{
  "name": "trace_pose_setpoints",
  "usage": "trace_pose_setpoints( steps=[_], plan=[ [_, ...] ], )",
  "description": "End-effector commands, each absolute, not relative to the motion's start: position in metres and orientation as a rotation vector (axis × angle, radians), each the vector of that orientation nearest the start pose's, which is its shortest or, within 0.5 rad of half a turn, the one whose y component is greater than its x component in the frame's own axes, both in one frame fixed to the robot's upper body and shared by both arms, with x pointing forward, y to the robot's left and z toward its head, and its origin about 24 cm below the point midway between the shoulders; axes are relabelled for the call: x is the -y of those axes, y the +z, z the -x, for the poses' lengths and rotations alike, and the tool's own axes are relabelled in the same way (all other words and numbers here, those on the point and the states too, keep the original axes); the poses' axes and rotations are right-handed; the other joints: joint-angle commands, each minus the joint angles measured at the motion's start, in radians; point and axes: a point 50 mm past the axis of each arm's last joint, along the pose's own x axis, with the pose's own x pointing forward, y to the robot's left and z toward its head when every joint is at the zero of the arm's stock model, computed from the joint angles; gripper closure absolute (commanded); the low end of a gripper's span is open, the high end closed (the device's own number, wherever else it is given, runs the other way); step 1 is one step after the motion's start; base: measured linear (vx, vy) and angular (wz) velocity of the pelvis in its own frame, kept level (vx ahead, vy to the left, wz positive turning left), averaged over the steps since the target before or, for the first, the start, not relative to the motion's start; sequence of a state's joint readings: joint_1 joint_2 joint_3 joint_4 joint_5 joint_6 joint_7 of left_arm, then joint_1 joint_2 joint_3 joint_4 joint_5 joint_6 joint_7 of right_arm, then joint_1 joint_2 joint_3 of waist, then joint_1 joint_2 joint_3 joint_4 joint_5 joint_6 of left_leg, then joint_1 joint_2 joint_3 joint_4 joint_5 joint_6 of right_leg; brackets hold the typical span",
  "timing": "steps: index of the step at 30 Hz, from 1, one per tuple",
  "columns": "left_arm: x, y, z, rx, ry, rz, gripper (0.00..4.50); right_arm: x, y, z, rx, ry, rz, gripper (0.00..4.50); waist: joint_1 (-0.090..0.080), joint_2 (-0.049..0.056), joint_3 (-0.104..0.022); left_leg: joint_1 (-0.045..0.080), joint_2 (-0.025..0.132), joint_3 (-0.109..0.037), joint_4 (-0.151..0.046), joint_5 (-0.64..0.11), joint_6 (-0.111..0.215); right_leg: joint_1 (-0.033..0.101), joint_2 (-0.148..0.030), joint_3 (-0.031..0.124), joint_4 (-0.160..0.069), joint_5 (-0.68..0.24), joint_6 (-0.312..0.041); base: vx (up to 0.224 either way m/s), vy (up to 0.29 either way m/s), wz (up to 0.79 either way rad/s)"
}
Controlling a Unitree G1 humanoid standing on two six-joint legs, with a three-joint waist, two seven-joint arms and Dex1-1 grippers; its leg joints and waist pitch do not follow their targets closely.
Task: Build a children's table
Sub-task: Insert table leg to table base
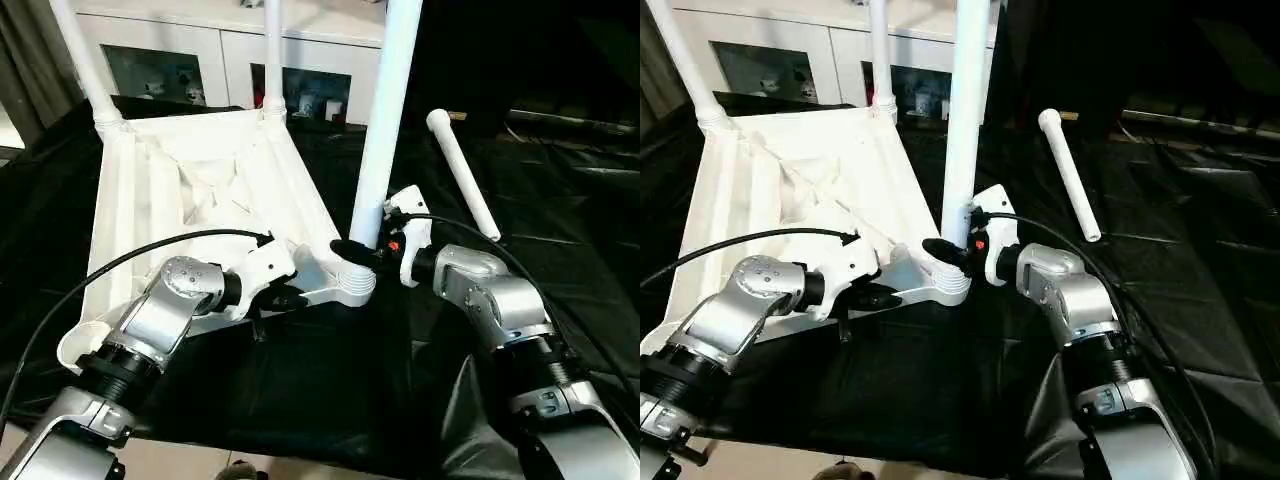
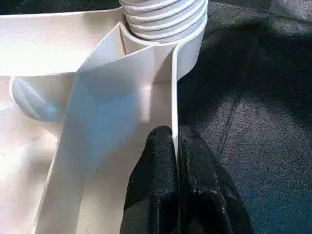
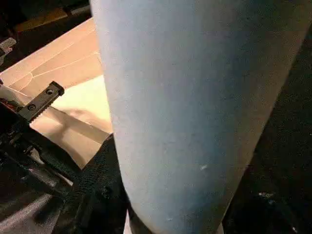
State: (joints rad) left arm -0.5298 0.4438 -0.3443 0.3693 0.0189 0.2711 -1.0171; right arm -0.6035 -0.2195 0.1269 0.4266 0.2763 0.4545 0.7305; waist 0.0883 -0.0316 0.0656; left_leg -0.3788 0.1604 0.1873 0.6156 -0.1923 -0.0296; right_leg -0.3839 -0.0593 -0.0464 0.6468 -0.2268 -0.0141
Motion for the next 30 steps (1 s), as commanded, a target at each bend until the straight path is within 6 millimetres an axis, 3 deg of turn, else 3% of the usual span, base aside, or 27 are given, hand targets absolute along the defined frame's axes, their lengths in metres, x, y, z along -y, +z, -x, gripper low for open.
trace_pose_setpoints(
  steps=[1, 8, 12, 17, 19, 20, 26, 30],
  plan=[
    [-0.136, 0.058, -0.314, -0.442, -1.135, -0.476, 4.50, 0.106, 0.076, -0.340, -0.345, 0.892, -0.054, 2.59, -0.001, -0.008, -0.061, 0.022, 0.077, -0.031, -0.085, -0.160, -0.014, 0.030, -0.108, 0.059, -0.092, -0.205, -0.202, 0.000, 0.000, 0.00],
    [-0.137, 0.060, -0.314, -0.426, -1.141, -0.479, 4.50, 0.106, 0.068, -0.343, -0.329, 0.867, -0.172, 2.59, -0.002, 0.001, -0.060, 0.024, 0.079, -0.034, -0.090, -0.207, -0.030, 0.026, -0.109, 0.059, -0.095, -0.244, -0.202, 0.000, 0.000, 0.00],
    [-0.139, 0.061, -0.315, -0.424, -1.138, -0.481, 4.50, 0.107, 0.065, -0.340, -0.305, 0.892, -0.230, 2.59, -0.002, 0.006, -0.061, 0.024, 0.080, -0.035, -0.091, -0.207, -0.030, 0.028, -0.107, 0.059, -0.093, -0.213, -0.211, 0.000, 0.000, 0.00],
    [-0.140, 0.062, -0.318, -0.422, -1.129, -0.486, 4.50, 0.114, 0.061, -0.334, -0.269, 0.878, -0.297, 2.59, 0.001, 0.005, -0.063, 0.023, 0.079, -0.033, -0.089, -0.194, -0.018, 0.030, -0.108, 0.060, -0.093, -0.184, -0.219, 0.000, 0.000, 0.00],
    [-0.140, 0.062, -0.320, -0.419, -1.125, -0.489, 4.50, 0.119, 0.056, -0.329, -0.238, 0.858, -0.313, 2.59, 0.003, 0.013, -0.062, 0.025, 0.079, -0.032, -0.090, -0.210, -0.021, 0.026, -0.109, 0.060, -0.098, -0.209, -0.217, 0.000, 0.000, 0.00],
    [-0.140, 0.063, -0.321, -0.418, -1.124, -0.489, 4.50, 0.120, 0.054, -0.328, -0.229, 0.852, -0.316, 2.59, 0.003, 0.010, -0.061, 0.026, 0.080, -0.033, -0.091, -0.222, -0.024, 0.026, -0.109, 0.060, -0.099, -0.228, -0.215, 0.000, 0.000, 0.00],
    [-0.139, 0.064, -0.324, -0.409, -1.123, -0.500, 4.50, 0.119, 0.034, -0.312, -0.169, 0.824, -0.206, 2.59, 0.006, 0.021, -0.060, 0.027, 0.081, -0.034, -0.096, -0.253, -0.034, 0.023, -0.109, 0.060, -0.106, -0.282, -0.198, 0.000, 0.000, 0.00],
    [-0.138, 0.064, -0.324, -0.410, -1.128, -0.508, 4.50, 0.115, 0.028, -0.308, -0.169, 0.834, -0.150, 2.59, 0.004, 0.021, -0.056, 0.030, 0.081, -0.037, -0.100, -0.294, -0.039, 0.019, -0.109, 0.061, -0.114, -0.339, -0.187, 0.000, 0.000, 0.00]
  ],
)
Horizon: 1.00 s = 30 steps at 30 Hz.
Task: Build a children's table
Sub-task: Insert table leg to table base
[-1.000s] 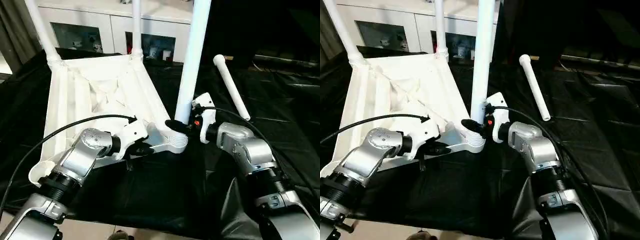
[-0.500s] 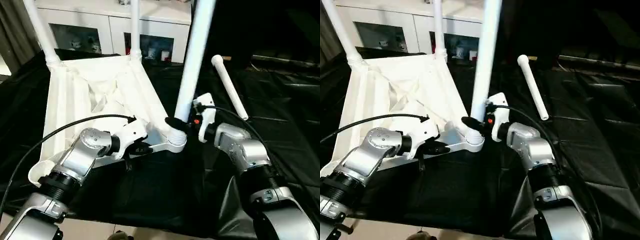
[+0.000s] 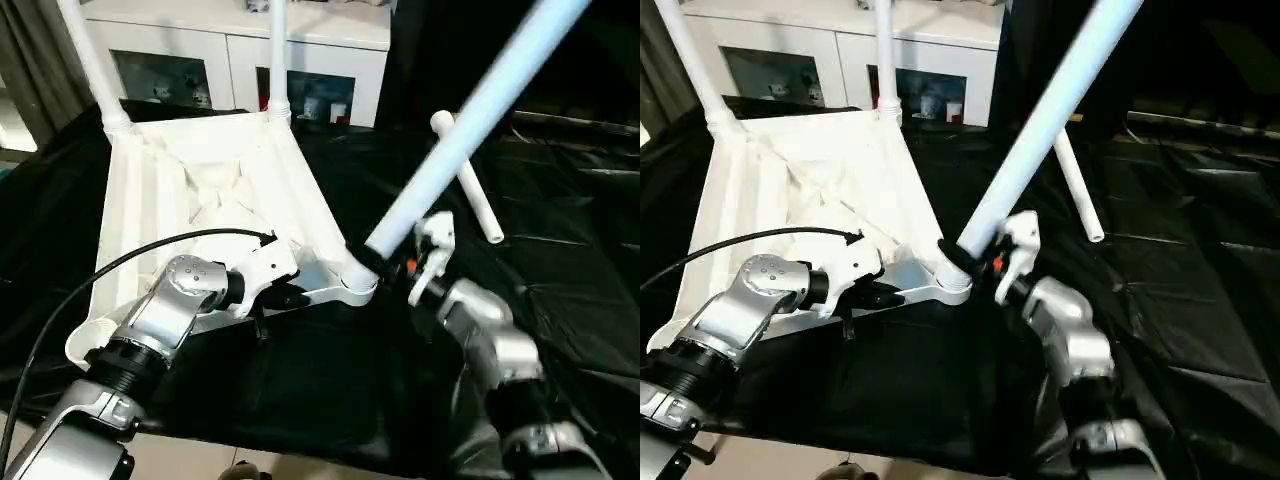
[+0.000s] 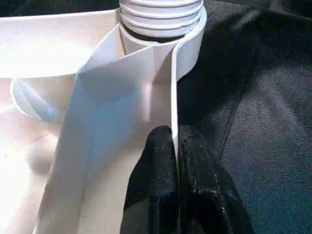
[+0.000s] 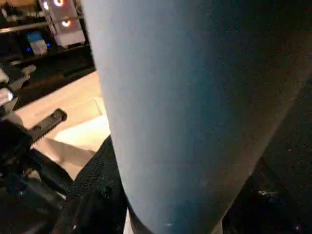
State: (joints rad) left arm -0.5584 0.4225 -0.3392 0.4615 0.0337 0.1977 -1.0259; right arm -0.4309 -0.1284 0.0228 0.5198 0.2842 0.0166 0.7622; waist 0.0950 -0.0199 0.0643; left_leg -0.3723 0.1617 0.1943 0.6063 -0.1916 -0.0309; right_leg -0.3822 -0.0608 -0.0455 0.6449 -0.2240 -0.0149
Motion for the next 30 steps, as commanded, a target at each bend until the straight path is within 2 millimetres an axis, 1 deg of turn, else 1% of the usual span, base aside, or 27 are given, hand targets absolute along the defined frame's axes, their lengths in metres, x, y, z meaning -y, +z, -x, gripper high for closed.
trace_pose_setpoints(
  steps=[1, 3, 4, 6, 7, 8, 9, 11, 12, 13, 14, 15, 16, 17, 21, 22, 24, 25, 26, 27, 29, 30],
  plan=[
    [-0.138, 0.064, -0.325, -0.411, -1.129, -0.514, 4.50, 0.115, 0.027, -0.307, -0.159, 0.838, -0.091, 2.59, -0.004, 0.009, -0.054, 0.024, 0.079, -0.045, -0.091, -0.306, -0.038, 0.017, -0.108, 0.061, -0.114, -0.364, -0.183, 0.000, 0.000, 0.00],
    [-0.139, 0.064, -0.325, -0.411, -1.134, -0.520, 4.50, 0.114, 0.026, -0.306, -0.163, 0.849, -0.060, 2.59, -0.004, 0.008, -0.054, 0.025, 0.080, -0.046, -0.092, -0.314, -0.041, 0.014, -0.109, 0.062, -0.116, -0.385, -0.176, 0.000, 0.000, 0.00],
    [-0.139, 0.064, -0.325, -0.411, -1.135, -0.521, 4.50, 0.114, 0.026, -0.306, -0.163, 0.852, -0.059, 2.59, -0.005, 0.007, -0.053, 0.024, 0.081, -0.046, -0.093, -0.313, -0.038, 0.015, -0.109, 0.063, -0.116, -0.380, -0.178, 0.000, 0.000, 0.00],
    [-0.138, 0.064, -0.325, -0.409, -1.142, -0.525, 4.50, 0.111, 0.029, -0.308, -0.161, 0.877, -0.059, 2.59, -0.006, 0.002, -0.053, 0.025, 0.081, -0.046, -0.093, -0.314, -0.033, 0.015, -0.109, 0.062, -0.116, -0.381, -0.179, 0.000, 0.000, 0.00],
    [-0.138, 0.064, -0.324, -0.407, -1.145, -0.526, 4.50, 0.110, 0.030, -0.310, -0.163, 0.891, -0.056, 2.59, -0.005, 0.005, -0.053, 0.024, 0.081, -0.045, -0.093, -0.306, -0.030, 0.016, -0.109, 0.063, -0.115, -0.373, -0.184, 0.000, 0.000, 0.00],
    [-0.138, 0.064, -0.324, -0.407, -1.146, -0.526, 4.50, 0.109, 0.031, -0.310, -0.165, 0.895, -0.055, 2.59, -0.005, 0.005, -0.053, 0.024, 0.081, -0.045, -0.093, -0.306, -0.030, 0.016, -0.109, 0.063, -0.115, -0.373, -0.184, 0.000, 0.000, 0.00],
    [-0.137, 0.064, -0.324, -0.404, -1.150, -0.525, 4.50, 0.109, 0.032, -0.312, -0.168, 0.906, -0.051, 2.59, -0.006, 0.001, -0.053, 0.023, 0.082, -0.044, -0.093, -0.296, -0.025, 0.016, -0.108, 0.063, -0.114, -0.365, -0.187, 0.000, 0.000, 0.00],
    [-0.136, 0.065, -0.323, -0.398, -1.164, -0.519, 4.50, 0.106, 0.034, -0.315, -0.187, 0.930, -0.061, 2.59, -0.008, 0.003, -0.052, 0.022, 0.081, -0.045, -0.094, -0.299, -0.024, 0.016, -0.109, 0.062, -0.114, -0.370, -0.190, 0.000, 0.000, 0.00],
    [-0.136, 0.065, -0.323, -0.398, -1.168, -0.518, 4.50, 0.105, 0.034, -0.316, -0.194, 0.937, -0.061, 2.59, -0.010, -0.003, -0.052, 0.022, 0.081, -0.044, -0.094, -0.301, -0.023, 0.016, -0.108, 0.061, -0.115, -0.376, -0.190, 0.000, 0.000, 0.00],
    [-0.136, 0.064, -0.322, -0.397, -1.177, -0.515, 4.50, 0.103, 0.034, -0.318, -0.212, 0.956, -0.057, 2.59, -0.011, 0.002, -0.051, 0.021, 0.081, -0.045, -0.093, -0.300, -0.023, 0.016, -0.110, 0.061, -0.114, -0.384, -0.191, 0.000, 0.000, 0.00],
    [-0.136, 0.064, -0.321, -0.397, -1.179, -0.515, 4.50, 0.102, 0.034, -0.318, -0.217, 0.962, -0.054, 2.59, -0.011, 0.002, -0.051, 0.021, 0.081, -0.045, -0.093, -0.300, -0.023, 0.016, -0.110, 0.061, -0.114, -0.384, -0.191, 0.000, 0.000, 0.00],
    [-0.136, 0.064, -0.321, -0.396, -1.185, -0.513, 4.50, 0.102, 0.034, -0.319, -0.226, 0.970, -0.035, 2.59, -0.011, -0.006, -0.051, 0.019, 0.082, -0.045, -0.094, -0.292, -0.022, 0.017, -0.111, 0.062, -0.113, -0.382, -0.190, 0.000, 0.000, 0.00],
    [-0.135, 0.064, -0.320, -0.395, -1.192, -0.510, 4.50, 0.102, 0.033, -0.321, -0.237, 0.975, -0.025, 2.59, -0.011, -0.003, -0.051, 0.021, 0.082, -0.044, -0.093, -0.292, -0.022, 0.015, -0.111, 0.062, -0.114, -0.384, -0.189, 0.000, 0.000, 0.00],
    [-0.135, 0.064, -0.319, -0.395, -1.198, -0.508, 4.50, 0.102, 0.033, -0.322, -0.247, 0.981, -0.021, 2.59, -0.012, -0.003, -0.050, 0.021, 0.083, -0.044, -0.094, -0.294, -0.024, 0.015, -0.111, 0.062, -0.116, -0.386, -0.189, 0.000, 0.000, 0.00],
    [-0.134, 0.063, -0.317, -0.396, -1.208, -0.506, 4.50, 0.100, 0.031, -0.321, -0.291, 1.053, 0.007, 2.59, -0.012, -0.010, -0.050, 0.024, 0.083, -0.044, -0.095, -0.300, -0.024, 0.014, -0.110, 0.062, -0.116, -0.392, -0.186, 0.000, 0.000, 0.00],
    [-0.134, 0.063, -0.317, -0.396, -1.209, -0.506, 4.50, 0.100, 0.031, -0.320, -0.298, 1.064, 0.013, 2.59, -0.012, -0.010, -0.051, 0.023, 0.083, -0.044, -0.094, -0.297, -0.023, 0.015, -0.110, 0.062, -0.114, -0.388, -0.186, 0.000, 0.000, 0.00],
    [-0.134, 0.063, -0.316, -0.397, -1.213, -0.507, 4.50, 0.100, 0.027, -0.317, -0.319, 1.110, 0.040, 2.59, -0.010, -0.011, -0.052, 0.023, 0.084, -0.043, -0.094, -0.284, -0.019, 0.016, -0.111, 0.063, -0.113, -0.370, -0.189, 0.000, 0.000, 0.00],
    [-0.135, 0.063, -0.316, -0.397, -1.215, -0.510, 4.50, 0.100, 0.024, -0.313, -0.331, 1.142, 0.054, 2.59, -0.008, -0.012, -0.054, 0.021, 0.084, -0.040, -0.092, -0.260, -0.011, 0.018, -0.111, 0.063, -0.110, -0.334, -0.194, 0.000, 0.000, 0.00],
    [-0.135, 0.063, -0.316, -0.396, -1.219, -0.509, 4.50, 0.101, 0.022, -0.311, -0.335, 1.152, 0.054, 2.59, -0.007, -0.012, -0.054, 0.022, 0.084, -0.039, -0.092, -0.253, -0.008, 0.018, -0.109, 0.063, -0.109, -0.320, -0.197, 0.000, 0.000, 0.00],
    [-0.135, 0.063, -0.316, -0.396, -1.225, -0.507, 4.50, 0.102, 0.021, -0.309, -0.338, 1.160, 0.051, 2.59, -0.006, -0.013, -0.056, 0.019, 0.082, -0.038, -0.091, -0.232, 0.000, 0.022, -0.109, 0.063, -0.107, -0.290, -0.201, 0.000, 0.000, 0.00],
    [-0.135, 0.063, -0.315, -0.391, -1.241, -0.503, 4.50, 0.104, 0.019, -0.307, -0.342, 1.167, 0.043, 2.59, -0.004, -0.011, -0.058, 0.019, 0.082, -0.036, -0.089, -0.208, 0.009, 0.023, -0.109, 0.062, -0.104, -0.255, -0.207, 0.000, 0.000, 0.00],
    [-0.134, 0.064, -0.312, -0.385, -1.280, -0.494, 4.50, 0.106, 0.016, -0.305, -0.348, 1.178, 0.034, 2.59, -0.005, -0.012, -0.058, 0.018, 0.082, -0.036, -0.090, -0.200, 0.013, 0.025, -0.108, 0.061, -0.102, -0.241, -0.210, 0.000, 0.000, 0.00]
  ],
)
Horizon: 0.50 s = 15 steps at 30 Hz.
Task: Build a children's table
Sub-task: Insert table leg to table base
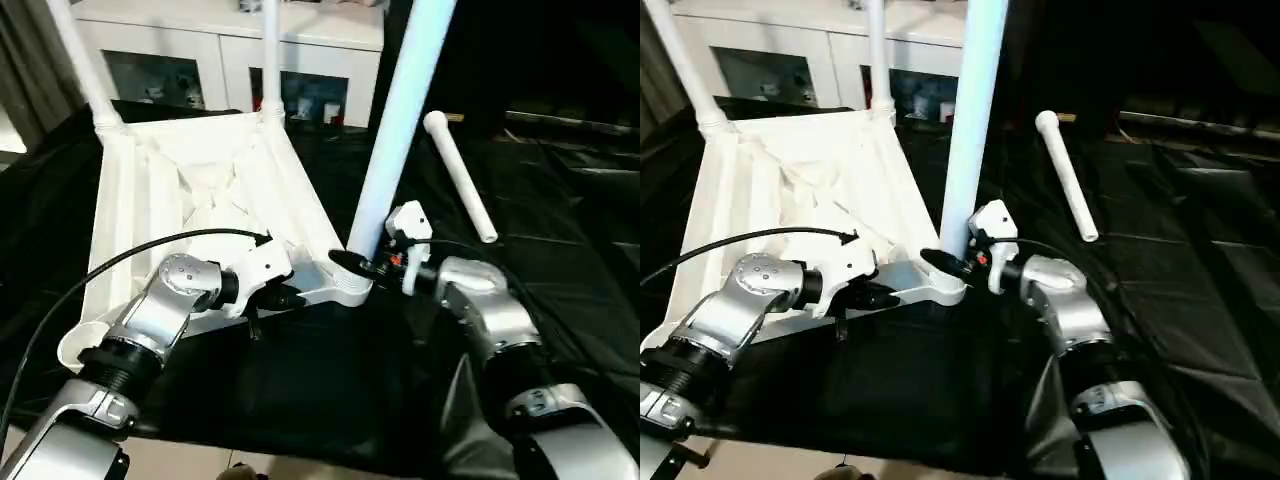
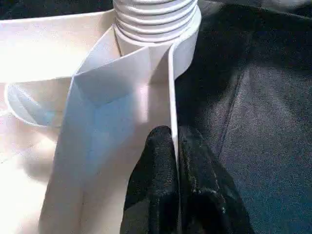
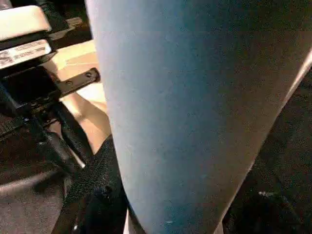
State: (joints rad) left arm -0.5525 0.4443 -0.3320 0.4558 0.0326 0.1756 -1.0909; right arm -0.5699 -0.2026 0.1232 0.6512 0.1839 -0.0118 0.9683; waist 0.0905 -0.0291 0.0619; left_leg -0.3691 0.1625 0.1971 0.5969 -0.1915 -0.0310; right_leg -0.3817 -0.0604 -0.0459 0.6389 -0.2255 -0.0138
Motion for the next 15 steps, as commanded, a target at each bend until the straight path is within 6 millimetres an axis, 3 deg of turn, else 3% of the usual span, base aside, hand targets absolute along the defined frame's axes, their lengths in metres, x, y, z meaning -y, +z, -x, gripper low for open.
trace_pose_setpoints(
  steps=[1, 4, 9, 15],
  plan=[
    [-0.133, 0.064, -0.308, -0.380, -1.318, -0.486, 4.50, 0.107, 0.014, -0.302, -0.354, 1.188, 0.031, 2.59, 0.000, -0.001, -0.056, 0.014, 0.081, -0.039, -0.081, -0.194, 0.017, 0.026, -0.107, 0.060, -0.096, -0.226, -0.215, 0.000, 0.000, 0.00],
    [-0.133, 0.065, -0.301, -0.388, -1.391, -0.462, 4.50, 0.110, 0.011, -0.298, -0.365, 1.212, 0.026, 2.59, -0.001, 0.003, -0.058, 0.014, 0.082, -0.039, -0.082, -0.185, 0.023, 0.028, -0.105, 0.058, -0.091, -0.182, -0.227, 0.000, 0.000, 0.00],
    [-0.135, 0.066, -0.293, -0.426, -1.483, -0.462, 4.50, 0.114, 0.007, -0.289, -0.381, 1.276, 0.039, 2.59, -0.004, 0.006, -0.062, 0.024, 0.087, -0.037, -0.089, -0.222, 0.009, 0.026, -0.098, 0.055, -0.087, -0.114, -0.248, 0.000, 0.000, 0.00],
    [-0.133, 0.067, -0.304, -0.400, -1.387, -0.479, 4.50, 0.117, 0.001, -0.293, -0.404, 1.185, 0.063, 2.59, -0.004, 0.003, -0.056, 0.031, 0.087, -0.040, -0.095, -0.304, -0.030, 0.024, -0.106, 0.059, -0.100, -0.220, -0.239, 0.000, 0.000, 0.00]
  ],
)
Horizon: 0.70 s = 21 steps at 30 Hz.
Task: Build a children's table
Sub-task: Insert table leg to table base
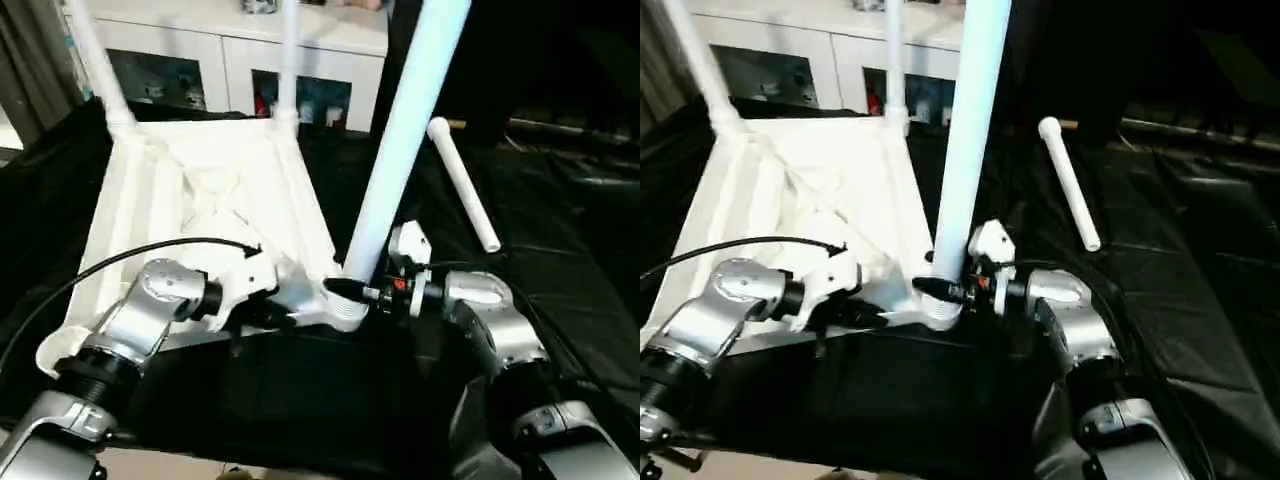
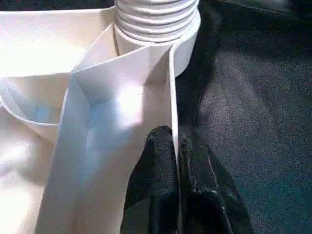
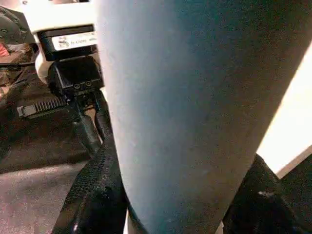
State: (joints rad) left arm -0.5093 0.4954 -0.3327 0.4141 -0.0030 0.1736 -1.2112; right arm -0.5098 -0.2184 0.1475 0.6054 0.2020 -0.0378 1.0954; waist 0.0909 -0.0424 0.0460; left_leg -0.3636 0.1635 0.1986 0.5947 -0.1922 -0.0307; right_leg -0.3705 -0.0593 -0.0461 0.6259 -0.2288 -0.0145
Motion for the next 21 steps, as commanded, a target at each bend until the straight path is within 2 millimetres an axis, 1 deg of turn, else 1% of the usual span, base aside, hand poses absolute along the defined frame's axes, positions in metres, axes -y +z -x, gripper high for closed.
trace_pose_setpoints(
  steps=[1, 2, 3, 4, 5, 6, 7, 8, 9, 10, 11, 13, 14, 15, 16, 17, 18, 19, 20, 21],
  plan=[
    [-0.132, 0.066, -0.307, -0.395, -1.354, -0.491, 4.50, 0.120, -0.002, -0.298, -0.415, 1.111, 0.090, 2.59, -0.006, 0.014, -0.038, 0.026, 0.085, -0.041, -0.093, -0.316, -0.033, 0.011, -0.107, 0.060, -0.090, -0.242, -0.234, 0.000, 0.000, 0.00],
    [-0.132, 0.065, -0.309, -0.395, -1.333, -0.497, 4.50, 0.122, -0.003, -0.302, -0.418, 1.063, 0.111, 2.59, -0.009, 0.014, -0.031, 0.029, 0.084, -0.045, -0.095, -0.360, -0.045, 0.006, -0.111, 0.061, -0.099, -0.331, -0.221, 0.000, 0.000, 0.00],
    [-0.132, 0.064, -0.311, -0.403, -1.302, -0.507, 4.50, 0.125, -0.004, -0.306, -0.424, 0.996, 0.127, 2.59, -0.010, 0.012, -0.029, 0.032, 0.084, -0.048, -0.095, -0.383, -0.052, 0.006, -0.114, 0.061, -0.103, -0.386, -0.208, -0.055, -0.002, -0.04],
    [-0.132, 0.062, -0.313, -0.408, -1.278, -0.515, 4.50, 0.128, -0.005, -0.311, -0.430, 0.934, 0.128, 2.59, -0.016, 0.012, -0.024, 0.043, 0.083, -0.058, -0.095, -0.464, -0.076, -0.006, -0.118, 0.060, -0.118, -0.549, -0.165, -0.055, -0.002, -0.04],
    [-0.131, 0.060, -0.316, -0.420, -1.239, -0.515, 4.50, 0.130, -0.004, -0.316, -0.434, 0.856, 0.114, 2.59, -0.016, 0.013, -0.024, 0.043, 0.082, -0.062, -0.095, -0.479, -0.078, -0.005, -0.120, 0.059, -0.121, -0.582, -0.150, -0.059, 0.003, -0.08],
    [-0.131, 0.060, -0.316, -0.423, -1.229, -0.514, 4.50, 0.131, -0.004, -0.318, -0.434, 0.840, 0.110, 2.60, -0.022, 0.013, -0.026, 0.041, 0.083, -0.067, -0.098, -0.490, -0.082, -0.005, -0.120, 0.058, -0.122, -0.600, -0.133, 0.000, 0.000, 0.00],
    [-0.130, 0.058, -0.318, -0.434, -1.192, -0.507, 4.50, 0.132, -0.003, -0.322, -0.433, 0.786, 0.094, 2.60, -0.024, 0.012, -0.027, 0.039, 0.083, -0.069, -0.101, -0.493, -0.083, -0.002, -0.119, 0.056, -0.123, -0.597, -0.127, 0.000, 0.000, 0.00],
    [-0.128, 0.057, -0.320, -0.439, -1.164, -0.500, 4.50, 0.133, -0.002, -0.324, -0.432, 0.752, 0.083, 2.60, -0.026, 0.014, -0.028, 0.039, 0.084, -0.070, -0.104, -0.500, -0.085, -0.003, -0.116, 0.055, -0.122, -0.572, -0.127, 0.000, 0.000, 0.00],
    [-0.126, 0.056, -0.321, -0.445, -1.134, -0.482, 4.50, 0.133, -0.001, -0.326, -0.431, 0.719, 0.074, 2.60, -0.028, 0.015, -0.030, 0.040, 0.085, -0.069, -0.105, -0.501, -0.086, -0.003, -0.115, 0.053, -0.121, -0.552, -0.132, 0.000, 0.000, 0.00],
    [-0.122, 0.056, -0.324, -0.458, -1.074, -0.447, 4.50, 0.133, 0.000, -0.331, -0.430, 0.654, 0.054, 2.60, -0.035, 0.015, -0.029, 0.040, 0.084, -0.066, -0.108, -0.498, -0.090, -0.005, -0.109, 0.054, -0.117, -0.493, -0.153, 0.000, 0.000, 0.00],
    [-0.116, 0.055, -0.327, -0.470, -1.012, -0.415, 4.50, 0.133, 0.001, -0.335, -0.430, 0.584, 0.024, 2.60, -0.036, 0.015, -0.028, 0.041, 0.084, -0.067, -0.108, -0.505, -0.091, -0.007, -0.109, 0.052, -0.118, -0.490, -0.157, 0.000, 0.000, 0.00],
    [-0.106, 0.055, -0.330, -0.478, -0.932, -0.381, 4.50, 0.132, 0.002, -0.340, -0.431, 0.497, -0.024, 2.60, -0.040, 0.013, -0.029, 0.042, 0.081, -0.065, -0.105, -0.508, -0.093, -0.008, -0.110, 0.053, -0.117, -0.478, -0.165, 0.000, 0.000, 0.00],
    [-0.096, 0.054, -0.333, -0.480, -0.864, -0.345, 4.50, 0.130, 0.002, -0.343, -0.435, 0.431, -0.072, 2.60, -0.043, 0.008, -0.029, 0.037, 0.081, -0.064, -0.104, -0.496, -0.084, -0.004, -0.112, 0.054, -0.118, -0.471, -0.167, 0.000, 0.000, 0.00],
    [-0.094, 0.055, -0.333, -0.481, -0.855, -0.337, 4.50, 0.130, 0.002, -0.343, -0.436, 0.422, -0.077, 2.60, -0.043, 0.010, -0.030, 0.037, 0.081, -0.063, -0.103, -0.487, -0.082, -0.004, -0.114, 0.054, -0.118, -0.461, -0.170, 0.000, 0.000, 0.00],
    [-0.089, 0.055, -0.334, -0.482, -0.833, -0.319, 4.50, 0.129, 0.001, -0.344, -0.439, 0.401, -0.091, 2.60, -0.039, 0.008, -0.032, 0.037, 0.078, -0.059, -0.100, -0.458, -0.063, -0.004, -0.114, 0.056, -0.123, -0.439, -0.171, 0.000, 0.000, 0.00],
    [-0.074, 0.056, -0.334, -0.483, -0.791, -0.289, 4.50, 0.125, 0.001, -0.345, -0.443, 0.372, -0.110, 2.60, -0.036, 0.009, -0.033, 0.037, 0.078, -0.058, -0.100, -0.442, -0.055, -0.003, -0.115, 0.056, -0.124, -0.425, -0.171, 0.000, 0.000, 0.00],
    [-0.067, 0.056, -0.334, -0.484, -0.777, -0.276, 4.50, 0.122, 0.001, -0.346, -0.445, 0.364, -0.113, 2.60, -0.037, 0.008, -0.034, 0.033, 0.079, -0.055, -0.101, -0.411, -0.048, 0.002, -0.112, 0.056, -0.119, -0.379, -0.182, 0.000, 0.000, 0.00],
    [-0.065, 0.057, -0.333, -0.484, -0.773, -0.273, 4.50, 0.121, 0.001, -0.346, -0.445, 0.362, -0.114, 2.60, -0.034, 0.009, -0.035, 0.034, 0.079, -0.052, -0.100, -0.397, -0.044, 0.002, -0.110, 0.055, -0.118, -0.358, -0.185, 0.000, 0.000, 0.00],
    [-0.057, 0.058, -0.333, -0.487, -0.752, -0.254, 4.50, 0.117, 0.001, -0.346, -0.446, 0.359, -0.111, 2.60, -0.033, 0.007, -0.038, 0.029, 0.078, -0.049, -0.099, -0.365, -0.033, 0.006, -0.110, 0.057, -0.114, -0.311, -0.193, 0.000, 0.000, 0.00],
    [-0.053, 0.059, -0.333, -0.486, -0.746, -0.248, 4.50, 0.113, 0.002, -0.347, -0.447, 0.360, -0.110, 2.60, -0.031, 0.008, -0.042, 0.021, 0.079, -0.047, -0.099, -0.312, -0.019, 0.015, -0.110, 0.057, -0.107, -0.243, -0.202, 0.056, -0.004, -0.01]
  ],
)
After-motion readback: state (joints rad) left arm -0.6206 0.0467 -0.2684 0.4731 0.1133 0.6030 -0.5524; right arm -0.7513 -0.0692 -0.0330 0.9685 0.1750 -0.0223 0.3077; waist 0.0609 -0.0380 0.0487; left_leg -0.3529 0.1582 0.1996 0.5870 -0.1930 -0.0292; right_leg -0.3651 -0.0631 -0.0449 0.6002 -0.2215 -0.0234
